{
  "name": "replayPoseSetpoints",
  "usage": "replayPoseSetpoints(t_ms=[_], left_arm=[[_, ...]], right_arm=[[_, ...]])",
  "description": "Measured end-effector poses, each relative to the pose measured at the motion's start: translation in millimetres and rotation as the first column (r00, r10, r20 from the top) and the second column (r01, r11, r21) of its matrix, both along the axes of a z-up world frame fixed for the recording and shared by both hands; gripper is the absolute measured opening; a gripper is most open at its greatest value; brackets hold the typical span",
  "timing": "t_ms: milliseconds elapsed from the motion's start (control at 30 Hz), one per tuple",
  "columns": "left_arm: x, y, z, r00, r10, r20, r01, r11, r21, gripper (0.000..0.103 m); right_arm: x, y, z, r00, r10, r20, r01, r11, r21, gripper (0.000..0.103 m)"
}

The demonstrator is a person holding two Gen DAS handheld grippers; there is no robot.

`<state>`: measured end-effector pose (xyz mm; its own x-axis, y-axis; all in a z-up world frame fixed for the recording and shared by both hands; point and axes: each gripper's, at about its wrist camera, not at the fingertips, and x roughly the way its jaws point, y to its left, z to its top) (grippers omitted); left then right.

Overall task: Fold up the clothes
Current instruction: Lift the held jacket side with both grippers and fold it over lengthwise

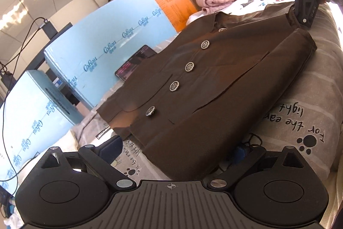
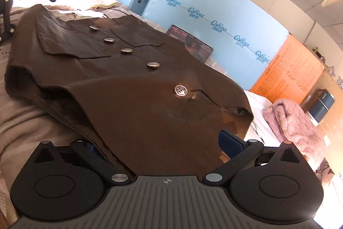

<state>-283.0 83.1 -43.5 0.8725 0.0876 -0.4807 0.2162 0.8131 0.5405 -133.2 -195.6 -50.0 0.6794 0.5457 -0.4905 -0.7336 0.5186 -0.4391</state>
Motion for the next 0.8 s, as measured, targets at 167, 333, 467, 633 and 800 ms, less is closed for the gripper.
replayPoseSetpoints(t_ms=[167,333,467,633,800], left_arm=[[3.2,-9.2,-4.6,0.991,-0.130,-0.031,0.130,0.991,-0.003,0.042],[-6.5,-5.9,-1.4,0.984,-0.172,-0.049,0.169,0.984,-0.056,0.020],[-24.7,-6.6,5.5,0.982,-0.185,-0.034,0.181,0.979,-0.093,0.018],[-59.8,-13.5,22.2,0.976,-0.216,-0.014,0.212,0.968,-0.133,0.018],[-84.3,-9.6,43.0,0.976,-0.209,0.067,0.218,0.961,-0.172,0.018]], right_arm=[[-10.2,0.3,-8.4,0.999,0.041,-0.029,-0.039,0.998,0.045,0.030],[-20.9,-1.9,-7.3,0.996,0.076,-0.041,-0.074,0.996,0.050,0.012],[-31.7,-9.3,2.9,0.993,0.102,-0.061,-0.097,0.992,0.076,0.008],[-63.9,-20.5,19.8,0.988,0.144,-0.051,-0.138,0.985,0.099,0.006],[-93.2,-37.0,40.2,0.986,0.164,0.009,-0.164,0.978,0.133,0.006]])
